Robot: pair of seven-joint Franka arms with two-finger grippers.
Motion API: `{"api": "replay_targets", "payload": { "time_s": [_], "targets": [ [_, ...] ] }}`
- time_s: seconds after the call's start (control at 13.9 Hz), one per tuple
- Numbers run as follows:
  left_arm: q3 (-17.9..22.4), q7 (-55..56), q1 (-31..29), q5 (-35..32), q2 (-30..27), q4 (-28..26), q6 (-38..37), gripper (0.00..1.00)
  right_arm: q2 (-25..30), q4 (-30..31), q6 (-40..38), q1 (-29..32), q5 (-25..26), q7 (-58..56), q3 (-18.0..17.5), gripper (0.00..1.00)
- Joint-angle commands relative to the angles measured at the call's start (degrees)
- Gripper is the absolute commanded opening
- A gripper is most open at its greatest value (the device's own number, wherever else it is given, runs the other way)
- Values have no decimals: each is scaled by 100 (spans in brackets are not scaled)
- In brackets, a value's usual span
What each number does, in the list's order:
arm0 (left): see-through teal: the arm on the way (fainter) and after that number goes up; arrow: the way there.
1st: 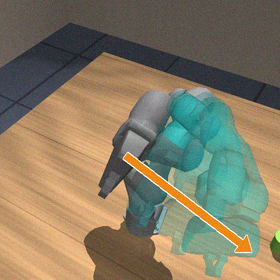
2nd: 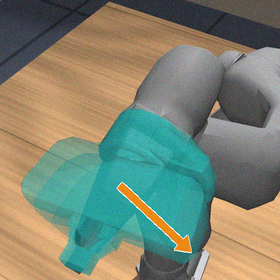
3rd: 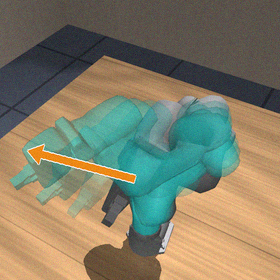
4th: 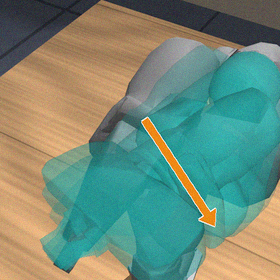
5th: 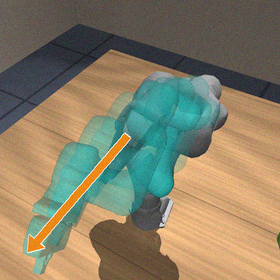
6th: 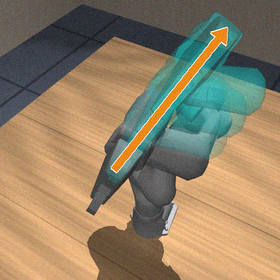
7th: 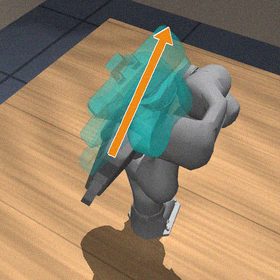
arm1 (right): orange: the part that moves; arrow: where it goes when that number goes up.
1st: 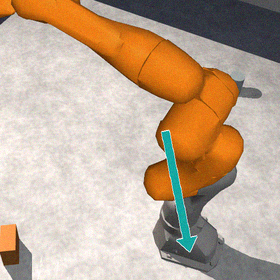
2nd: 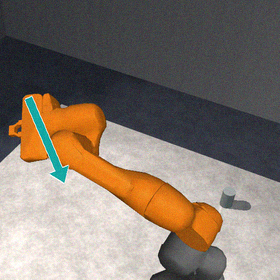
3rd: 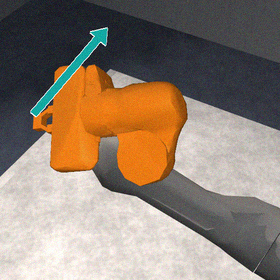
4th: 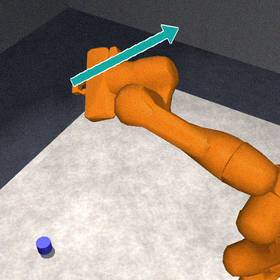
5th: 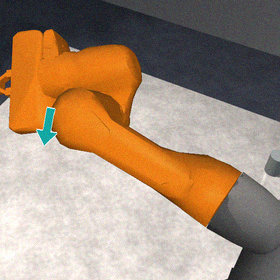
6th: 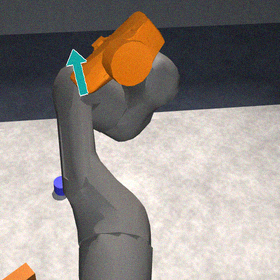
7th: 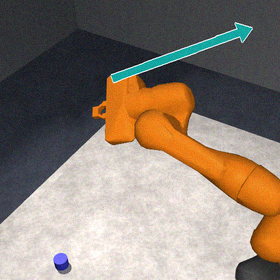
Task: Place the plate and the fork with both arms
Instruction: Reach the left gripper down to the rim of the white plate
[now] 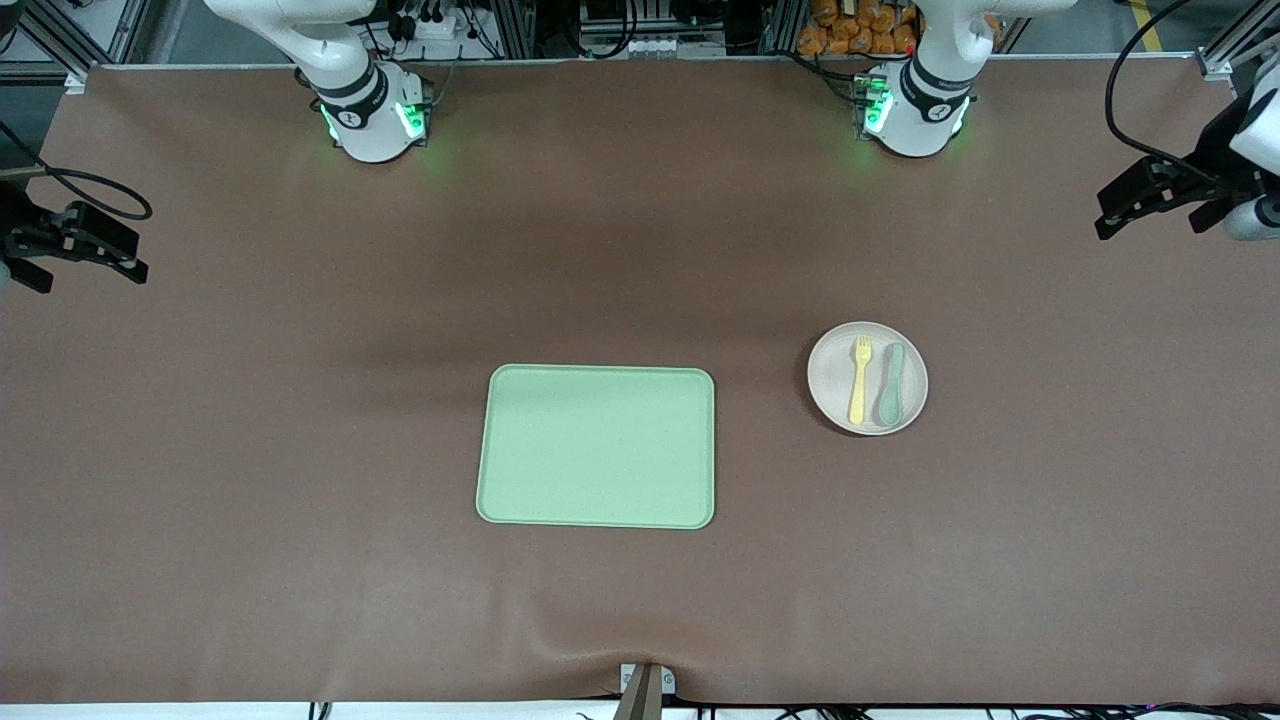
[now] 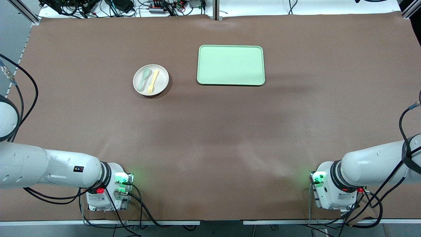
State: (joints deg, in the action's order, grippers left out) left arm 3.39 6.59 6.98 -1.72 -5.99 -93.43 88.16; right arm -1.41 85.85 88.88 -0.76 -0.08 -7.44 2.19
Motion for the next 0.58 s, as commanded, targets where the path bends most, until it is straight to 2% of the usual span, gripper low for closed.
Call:
{"api": "replay_targets", "payload": {
  "time_s": [0.0,0.07,0.29,0.36,0.51],
  "targets": [
    [65,-123,14,75,1,79,-141,100,18,-24,-46,-48,-36,-21,53,100],
    [65,-123,-4,6,27,114,-141,100,18,-24,-46,-48,-36,-21,53,100],
    [65,-132,-65,101,684,71,-2,100,18,-24,-46,-48,-36,-21,53,100],
    [65,-123,-100,110,826,-208,321,100,18,-24,-46,-48,-36,-21,53,100],
    [65,-132,-118,119,827,-1216,1487,100,18,-24,-46,-48,-36,-21,53,100]
  ]
}}
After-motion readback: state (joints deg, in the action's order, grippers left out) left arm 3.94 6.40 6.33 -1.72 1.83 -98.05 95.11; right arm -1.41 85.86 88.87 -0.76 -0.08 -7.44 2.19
